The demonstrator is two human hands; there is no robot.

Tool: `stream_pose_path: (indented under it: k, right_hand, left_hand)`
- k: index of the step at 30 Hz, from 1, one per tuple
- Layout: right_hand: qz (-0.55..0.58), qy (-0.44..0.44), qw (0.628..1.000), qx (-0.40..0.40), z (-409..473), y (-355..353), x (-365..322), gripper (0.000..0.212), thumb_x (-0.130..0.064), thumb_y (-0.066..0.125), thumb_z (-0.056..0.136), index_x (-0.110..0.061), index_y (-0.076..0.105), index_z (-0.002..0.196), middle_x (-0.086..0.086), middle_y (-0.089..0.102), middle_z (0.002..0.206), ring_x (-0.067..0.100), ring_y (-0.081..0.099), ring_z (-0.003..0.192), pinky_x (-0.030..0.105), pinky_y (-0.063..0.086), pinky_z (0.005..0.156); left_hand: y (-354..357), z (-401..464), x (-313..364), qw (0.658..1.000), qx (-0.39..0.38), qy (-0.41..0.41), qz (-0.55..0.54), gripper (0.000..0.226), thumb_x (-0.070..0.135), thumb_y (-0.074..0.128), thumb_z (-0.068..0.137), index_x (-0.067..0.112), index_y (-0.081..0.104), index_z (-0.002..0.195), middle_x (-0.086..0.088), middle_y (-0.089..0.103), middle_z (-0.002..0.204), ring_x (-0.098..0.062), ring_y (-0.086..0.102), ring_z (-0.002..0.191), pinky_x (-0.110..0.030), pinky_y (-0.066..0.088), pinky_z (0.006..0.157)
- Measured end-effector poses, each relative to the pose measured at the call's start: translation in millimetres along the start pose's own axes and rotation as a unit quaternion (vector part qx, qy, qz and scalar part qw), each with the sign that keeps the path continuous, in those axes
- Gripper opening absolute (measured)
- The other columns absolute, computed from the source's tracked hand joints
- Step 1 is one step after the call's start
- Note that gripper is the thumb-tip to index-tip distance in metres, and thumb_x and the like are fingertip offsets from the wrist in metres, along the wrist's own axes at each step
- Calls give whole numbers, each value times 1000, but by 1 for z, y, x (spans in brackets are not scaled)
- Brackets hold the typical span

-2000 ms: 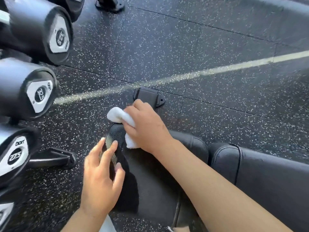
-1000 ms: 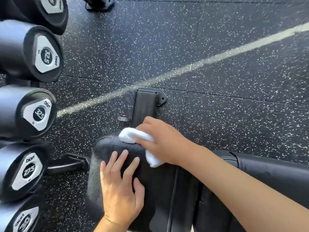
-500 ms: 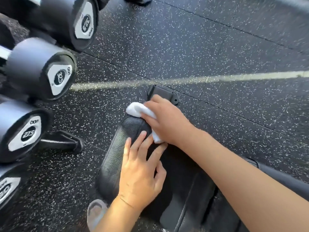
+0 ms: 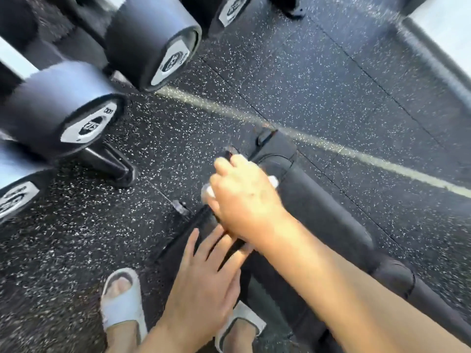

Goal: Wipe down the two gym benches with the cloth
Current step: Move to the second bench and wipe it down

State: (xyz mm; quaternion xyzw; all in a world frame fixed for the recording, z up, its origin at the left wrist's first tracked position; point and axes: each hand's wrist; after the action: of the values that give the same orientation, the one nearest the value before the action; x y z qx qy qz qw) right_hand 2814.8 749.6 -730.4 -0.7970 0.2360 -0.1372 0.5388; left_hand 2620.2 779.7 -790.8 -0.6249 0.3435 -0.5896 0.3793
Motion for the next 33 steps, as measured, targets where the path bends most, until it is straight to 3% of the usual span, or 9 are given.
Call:
stream_pose_path:
  k: [2, 6, 9, 13, 18, 22, 29, 31, 33]
  right_hand:
    - [4, -50, 998, -33, -4, 3, -27, 21, -37, 76, 76, -30, 65, 60, -9, 60, 79, 16, 59, 72, 29, 30, 62]
    - [49, -94, 994, -22, 3, 5, 20, 26, -41, 61, 97, -19, 69, 87, 1, 56, 98, 26, 55, 95, 40, 48, 68]
    - [-8, -34, 999, -22, 28, -1, 82, 39, -50, 48, 104, -18, 69, 100, -3, 53, 101, 26, 56, 104, 44, 52, 84]
    - [10, 51, 999, -12, 39, 2, 81, 43, -48, 49, 103, -14, 66, 84, -2, 51, 91, 28, 57, 93, 39, 48, 73]
    - [55, -82, 994, 36, 14, 13, -19, 33, -40, 68, 91, -17, 63, 67, 2, 56, 79, 29, 54, 78, 40, 50, 60]
    - [71, -190, 978, -44, 12, 24, -44, 37, -47, 52, 101, -19, 66, 80, -1, 54, 89, 27, 52, 85, 46, 51, 71]
    - [53, 21, 998, -25, 48, -3, 66, 43, -54, 46, 102, -20, 67, 87, -6, 54, 93, 19, 51, 105, 42, 52, 80]
    - [42, 27, 999, 8, 44, 3, 54, 41, -49, 49, 103, -17, 69, 87, -4, 53, 91, 23, 51, 104, 43, 49, 82]
    - [57, -19, 996, 65, 26, 14, 16, 32, -38, 64, 97, -13, 68, 77, 3, 56, 84, 30, 55, 90, 43, 48, 71]
  left_hand:
    - [5, -16, 4, 1000, 13, -11, 4, 39, 27, 56, 90, 23, 75, 124, -6, 73, 123, -30, 52, 128, -56, 27, 121]
    - [8, -34, 13, 999, 16, -33, -33, 51, 28, 56, 87, 29, 71, 136, 5, 57, 154, -19, 45, 146, -52, 40, 109]
    - [7, -36, 14, 997, 13, -36, -69, 56, 25, 57, 84, 30, 69, 138, 8, 53, 158, -18, 44, 149, -52, 49, 108]
    - [-2, -31, 11, 995, -19, -38, -95, 55, 27, 58, 80, 30, 73, 133, 7, 57, 154, -19, 53, 144, -51, 59, 97]
    - [-12, -33, -2, 995, -32, -5, -90, 44, 33, 54, 84, 32, 80, 119, 8, 67, 142, -16, 65, 129, -46, 63, 89]
    - [-15, -40, -12, 997, -21, 13, -75, 49, 24, 37, 100, 37, 82, 113, 11, 69, 137, -12, 68, 124, -41, 57, 93]
    - [-23, -40, -14, 995, -50, 42, -75, 48, 26, 52, 81, 31, 80, 119, 7, 64, 146, -17, 63, 133, -44, 61, 95]
    - [-26, -37, -14, 994, -63, 46, -78, 44, 30, 60, 77, 32, 81, 116, 7, 66, 143, -17, 65, 130, -44, 58, 98]
    - [-27, -34, -16, 995, -60, 50, -66, 43, 32, 70, 72, 31, 81, 113, 7, 68, 140, -17, 67, 128, -46, 47, 102]
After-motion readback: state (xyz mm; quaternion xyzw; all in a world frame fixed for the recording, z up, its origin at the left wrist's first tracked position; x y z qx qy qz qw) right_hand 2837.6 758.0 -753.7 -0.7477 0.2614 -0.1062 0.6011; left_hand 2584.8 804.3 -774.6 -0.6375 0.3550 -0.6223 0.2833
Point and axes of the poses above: each hand's wrist, its own z-axis towards the middle knuckle, its own y-axis out of the palm, x = y × z
